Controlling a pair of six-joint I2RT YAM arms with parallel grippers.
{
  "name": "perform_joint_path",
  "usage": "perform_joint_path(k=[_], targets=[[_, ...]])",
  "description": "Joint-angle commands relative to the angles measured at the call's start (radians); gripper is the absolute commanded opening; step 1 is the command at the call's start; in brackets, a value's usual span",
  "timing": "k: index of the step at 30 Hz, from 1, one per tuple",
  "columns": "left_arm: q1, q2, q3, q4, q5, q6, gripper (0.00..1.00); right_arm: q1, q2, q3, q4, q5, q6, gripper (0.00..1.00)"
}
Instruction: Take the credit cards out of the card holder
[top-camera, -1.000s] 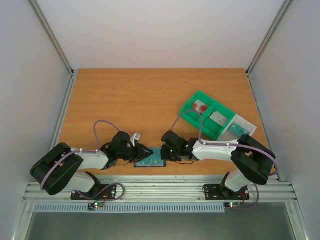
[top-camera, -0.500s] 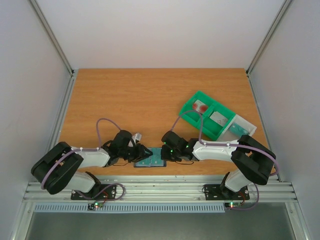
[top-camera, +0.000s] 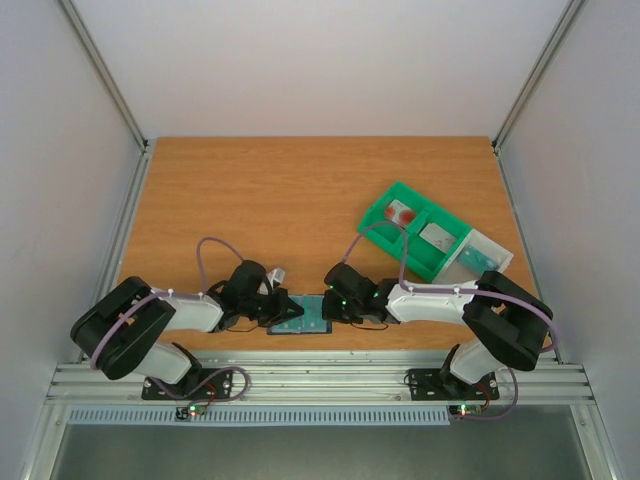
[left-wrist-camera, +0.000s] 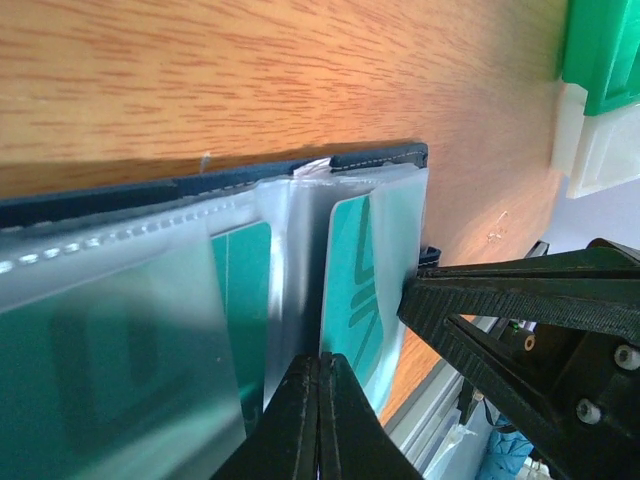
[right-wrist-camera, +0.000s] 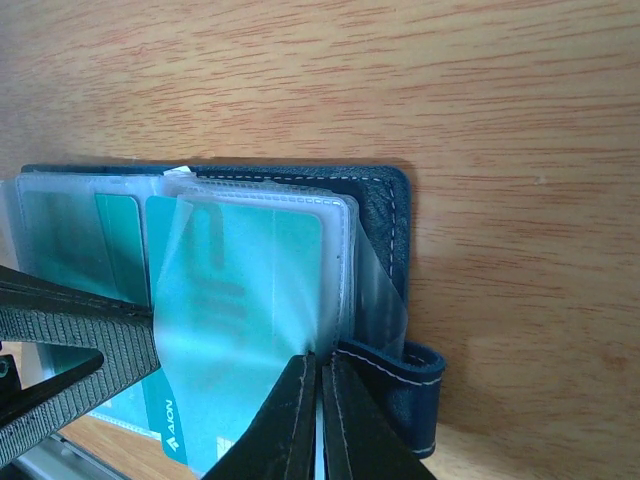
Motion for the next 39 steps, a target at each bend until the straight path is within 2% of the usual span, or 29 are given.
perform_joint_path(k=[1,5,11,15,20,25,34,37,39], targets=[[-0.005,0.003,-0.002,0.108,0.041,-0.020,0.00,0.007,0.029,-0.040,-0.025,0.000,0.011,0.04],[-0.006,0.013,-0.004,0.136,0.042,-0.035,0.01,0.007,0.025,-0.051,-0.012,-0.003,0.016,0.04],[-0.010,0.055,-0.022,0.230,0.044,-0.082,0.11,0.007,0.028,-0.060,0.004,-0.007,0.021,0.04],[-0.010,0.055,-0.026,0.229,0.033,-0.083,0.01,0.007,0.029,-0.060,0.009,-0.012,0.022,0.04],[-0.011,0.018,-0.034,0.181,0.014,-0.077,0.00,0.004,0.013,-0.070,0.000,0.009,0.024,0.04],[-0.011,-0.096,-0.033,0.001,-0.050,-0.055,0.00,0.003,-0.002,-0.079,-0.006,0.015,0.028,0.05],[-0.009,-0.434,0.037,-0.470,-0.229,0.044,0.00,0.001,-0.083,-0.046,-0.059,0.000,-0.051,0.09],[-0.006,-0.494,0.075,-0.556,-0.232,0.110,0.00,0.002,-0.175,-0.031,-0.086,-0.008,-0.121,0.12],[-0.002,-0.511,0.108,-0.597,-0.184,0.167,0.00,0.002,-0.232,-0.012,-0.117,-0.020,-0.192,0.14]])
